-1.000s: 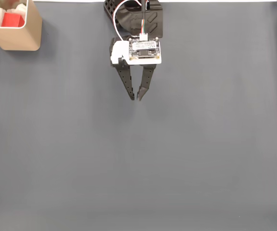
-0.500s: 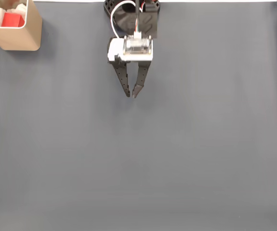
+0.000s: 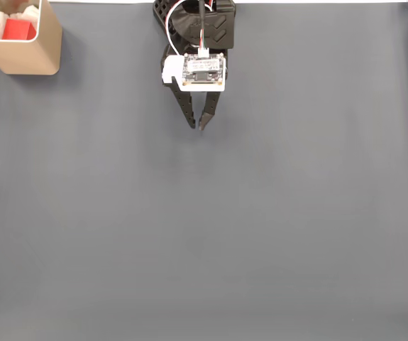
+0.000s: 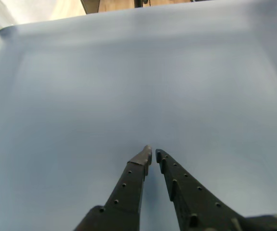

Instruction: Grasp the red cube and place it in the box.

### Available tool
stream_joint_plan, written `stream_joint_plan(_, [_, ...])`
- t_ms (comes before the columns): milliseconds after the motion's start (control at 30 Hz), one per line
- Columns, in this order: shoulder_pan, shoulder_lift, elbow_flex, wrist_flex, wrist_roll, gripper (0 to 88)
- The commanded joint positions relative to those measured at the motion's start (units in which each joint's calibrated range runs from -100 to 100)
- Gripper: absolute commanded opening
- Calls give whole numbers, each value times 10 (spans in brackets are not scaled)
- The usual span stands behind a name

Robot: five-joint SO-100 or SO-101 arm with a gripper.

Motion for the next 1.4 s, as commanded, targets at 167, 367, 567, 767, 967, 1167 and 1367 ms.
stream_joint_plan(167, [5, -6, 8, 89, -1, 0])
stream_joint_plan(367, [3, -6, 8, 130, 22, 8])
stream_joint_plan(567, [4, -6, 8, 155, 36, 8])
stream_joint_plan(767, [4, -6, 8, 189, 45, 4])
stream_joint_plan(967, [4, -6, 8, 195, 33, 8])
stream_joint_plan(1167, [4, -7, 8, 199, 21, 8])
stream_joint_plan(1367, [4, -7, 8, 199, 21, 8])
